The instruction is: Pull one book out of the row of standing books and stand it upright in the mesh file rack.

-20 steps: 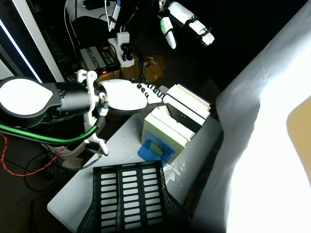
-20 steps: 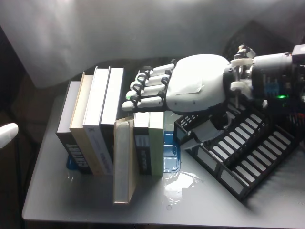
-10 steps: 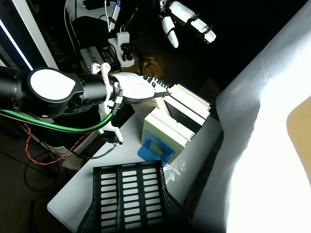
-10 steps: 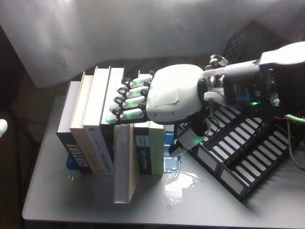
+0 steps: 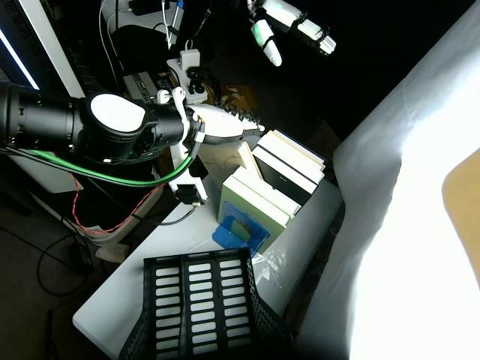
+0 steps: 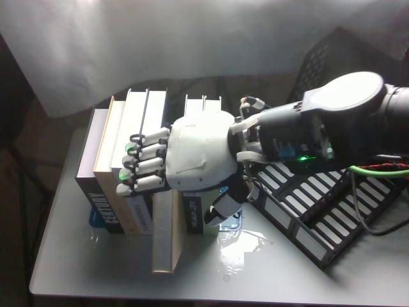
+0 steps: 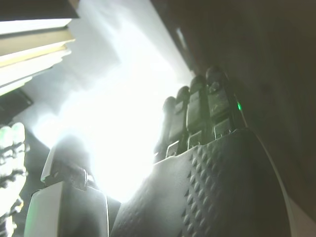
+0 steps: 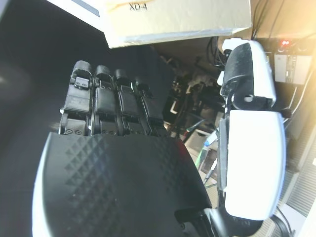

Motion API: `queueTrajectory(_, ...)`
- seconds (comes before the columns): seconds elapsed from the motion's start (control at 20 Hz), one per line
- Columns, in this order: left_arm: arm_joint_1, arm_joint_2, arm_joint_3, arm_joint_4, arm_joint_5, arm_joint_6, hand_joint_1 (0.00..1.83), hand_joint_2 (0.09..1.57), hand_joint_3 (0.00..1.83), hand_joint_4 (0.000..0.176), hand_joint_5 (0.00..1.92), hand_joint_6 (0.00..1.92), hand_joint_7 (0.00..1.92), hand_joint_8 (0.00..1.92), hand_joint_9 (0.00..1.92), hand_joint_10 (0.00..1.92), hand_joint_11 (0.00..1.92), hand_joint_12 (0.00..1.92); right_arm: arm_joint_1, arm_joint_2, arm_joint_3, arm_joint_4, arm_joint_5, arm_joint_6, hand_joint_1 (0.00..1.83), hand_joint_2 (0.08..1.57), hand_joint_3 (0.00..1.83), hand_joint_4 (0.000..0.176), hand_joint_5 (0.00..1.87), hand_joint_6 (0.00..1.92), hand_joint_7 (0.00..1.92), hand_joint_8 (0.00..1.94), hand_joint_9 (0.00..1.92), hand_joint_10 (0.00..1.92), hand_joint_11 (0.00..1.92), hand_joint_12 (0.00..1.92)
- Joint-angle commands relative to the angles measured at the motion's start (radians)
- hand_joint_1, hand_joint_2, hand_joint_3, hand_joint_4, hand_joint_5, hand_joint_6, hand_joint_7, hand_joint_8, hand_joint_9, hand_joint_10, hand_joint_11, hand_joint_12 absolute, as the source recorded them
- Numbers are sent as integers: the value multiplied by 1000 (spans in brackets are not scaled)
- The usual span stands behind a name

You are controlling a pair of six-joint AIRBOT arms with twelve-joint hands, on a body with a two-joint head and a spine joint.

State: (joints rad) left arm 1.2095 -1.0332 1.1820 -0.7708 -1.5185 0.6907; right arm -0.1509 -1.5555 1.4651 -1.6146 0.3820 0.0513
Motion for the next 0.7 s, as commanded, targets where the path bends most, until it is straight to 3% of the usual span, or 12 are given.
queueTrajectory(0.0, 6, -3, 5, -30, -145, 1, 368, 1312, 14, 0, 0, 0, 0, 0, 0, 0, 0, 0, -1, -4, 4, 21, 14, 2, 856, 1013, 12, 3, 0, 0, 0, 0, 0, 0, 0, 0)
queueTrajectory(0.1, 6, -3, 5, -32, -147, 1, 380, 1323, 16, 0, 0, 0, 0, 0, 0, 0, 0, 0, -8, -20, 12, 0, 7, 1, 843, 1013, 11, 18, 0, 0, 0, 0, 0, 0, 0, 0)
queueTrajectory(0.2, 7, -3, 7, -32, -147, 1, 408, 1326, 14, 0, 0, 0, 0, 0, 0, 0, 0, 0, -20, -41, 26, -14, 3, 1, 861, 1014, 10, 0, 0, 0, 0, 0, 0, 0, 0, 0)
queueTrajectory(0.4, 7, -8, 5, -20, -161, 1, 364, 1320, 7, 0, 0, 0, 0, 0, 0, 0, 0, 0, -31, -68, 38, -84, -21, 5, 882, 982, 0, 0, 0, 0, 0, 0, 0, 0, 0, 0)
queueTrajectory(0.65, 9, -10, 3, -15, -172, 1, 349, 1330, 9, 0, 0, 0, 0, 0, 0, 0, 0, 0, -37, -105, 71, -242, -36, 111, 854, 985, 0, 0, 0, 0, 0, 0, 0, 0, 0, 0)
